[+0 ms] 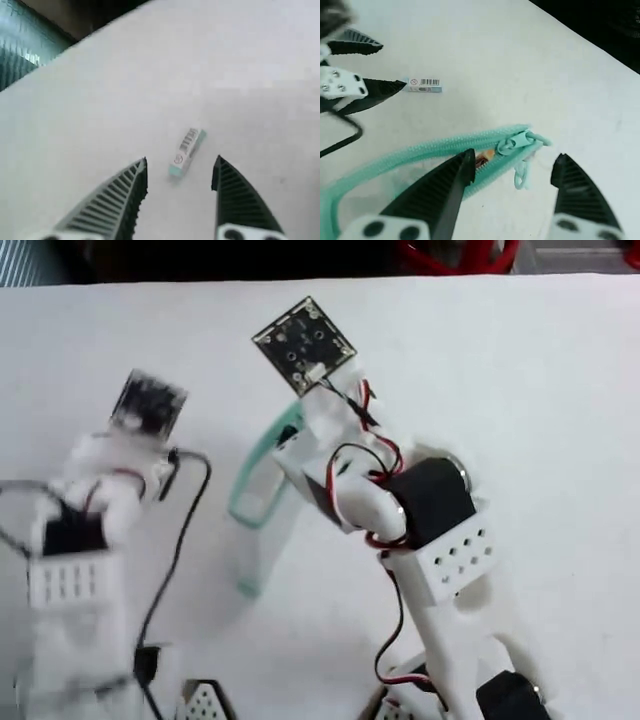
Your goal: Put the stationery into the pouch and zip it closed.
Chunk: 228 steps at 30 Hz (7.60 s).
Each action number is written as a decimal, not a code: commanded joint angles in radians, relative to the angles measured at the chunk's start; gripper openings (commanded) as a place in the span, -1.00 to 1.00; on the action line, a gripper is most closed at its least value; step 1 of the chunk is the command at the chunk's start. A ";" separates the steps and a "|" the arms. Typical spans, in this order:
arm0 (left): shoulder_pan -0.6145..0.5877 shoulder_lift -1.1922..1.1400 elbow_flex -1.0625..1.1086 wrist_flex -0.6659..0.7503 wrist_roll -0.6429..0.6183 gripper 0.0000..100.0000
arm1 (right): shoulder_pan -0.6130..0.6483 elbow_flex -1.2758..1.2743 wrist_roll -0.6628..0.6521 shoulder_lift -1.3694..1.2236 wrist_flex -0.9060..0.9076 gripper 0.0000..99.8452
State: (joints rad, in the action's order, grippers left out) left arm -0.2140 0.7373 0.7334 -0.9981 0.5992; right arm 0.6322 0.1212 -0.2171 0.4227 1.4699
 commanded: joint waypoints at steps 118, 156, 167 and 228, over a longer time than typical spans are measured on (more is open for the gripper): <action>0.799 0.908 0.241 0.114 -0.631 -0.95 | -0.012 -0.012 0.069 0.038 -0.042 -0.50; 0.645 0.912 0.204 0.046 -0.732 -0.51 | -0.035 -0.014 0.069 0.039 -0.042 -0.50; 0.593 1.001 -0.144 -0.209 -0.601 -0.50 | -0.028 -0.020 0.077 0.033 -0.056 -0.50; 0.544 1.009 0.575 0.035 -0.603 -0.86 | -0.263 0.130 -0.095 0.104 0.051 -0.50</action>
State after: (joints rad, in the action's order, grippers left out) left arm 0.3414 1.7469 1.3119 -0.9904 -0.0008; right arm 0.4250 0.3575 -0.2785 0.5301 1.5251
